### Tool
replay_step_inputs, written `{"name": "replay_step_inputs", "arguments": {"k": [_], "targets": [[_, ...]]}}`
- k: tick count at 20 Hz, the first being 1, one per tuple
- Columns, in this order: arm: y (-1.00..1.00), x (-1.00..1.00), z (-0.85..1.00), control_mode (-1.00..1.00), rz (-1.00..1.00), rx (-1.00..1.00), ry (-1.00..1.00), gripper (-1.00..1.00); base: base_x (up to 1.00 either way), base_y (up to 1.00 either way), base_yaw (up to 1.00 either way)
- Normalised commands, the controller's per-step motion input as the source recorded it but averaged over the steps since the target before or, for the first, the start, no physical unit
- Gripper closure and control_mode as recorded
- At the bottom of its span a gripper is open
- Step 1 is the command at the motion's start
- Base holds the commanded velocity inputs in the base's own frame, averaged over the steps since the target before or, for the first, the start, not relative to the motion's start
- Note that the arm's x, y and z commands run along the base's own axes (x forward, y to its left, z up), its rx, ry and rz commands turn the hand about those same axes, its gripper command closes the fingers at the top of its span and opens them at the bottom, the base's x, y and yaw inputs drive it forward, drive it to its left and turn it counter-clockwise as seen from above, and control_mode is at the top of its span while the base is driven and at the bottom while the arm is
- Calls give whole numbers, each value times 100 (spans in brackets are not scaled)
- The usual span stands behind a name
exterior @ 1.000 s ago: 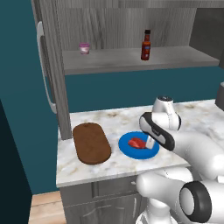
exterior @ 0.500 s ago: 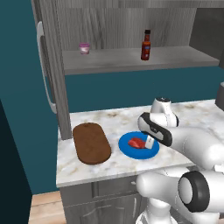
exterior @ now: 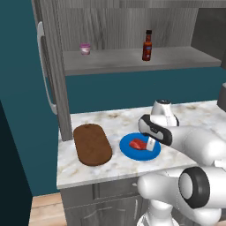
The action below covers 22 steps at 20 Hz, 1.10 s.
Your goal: Pick the steak from the plate and place it on the cutting board. Then pick the condiment bottle from the cabinet and place it next to the cutting board.
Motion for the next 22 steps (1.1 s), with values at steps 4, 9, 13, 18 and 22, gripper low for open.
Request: {"name": "replay_step_inputs", "arguments": {"k": [4, 9, 13, 18, 22], "targets": [[0, 5, -12, -100, 2, 0, 0, -100, 0, 0, 0], [0, 11, -8, -100, 0, 0, 0, -100, 0, 0, 0], [0, 16, -6, -100, 0, 0, 0, -100, 0, 0, 0], [0, 17, -8, -100, 0, 0, 0, -100, 0, 0, 0], [0, 14, -11, -100, 0, 0, 0, -100, 0, 0, 0]]}}
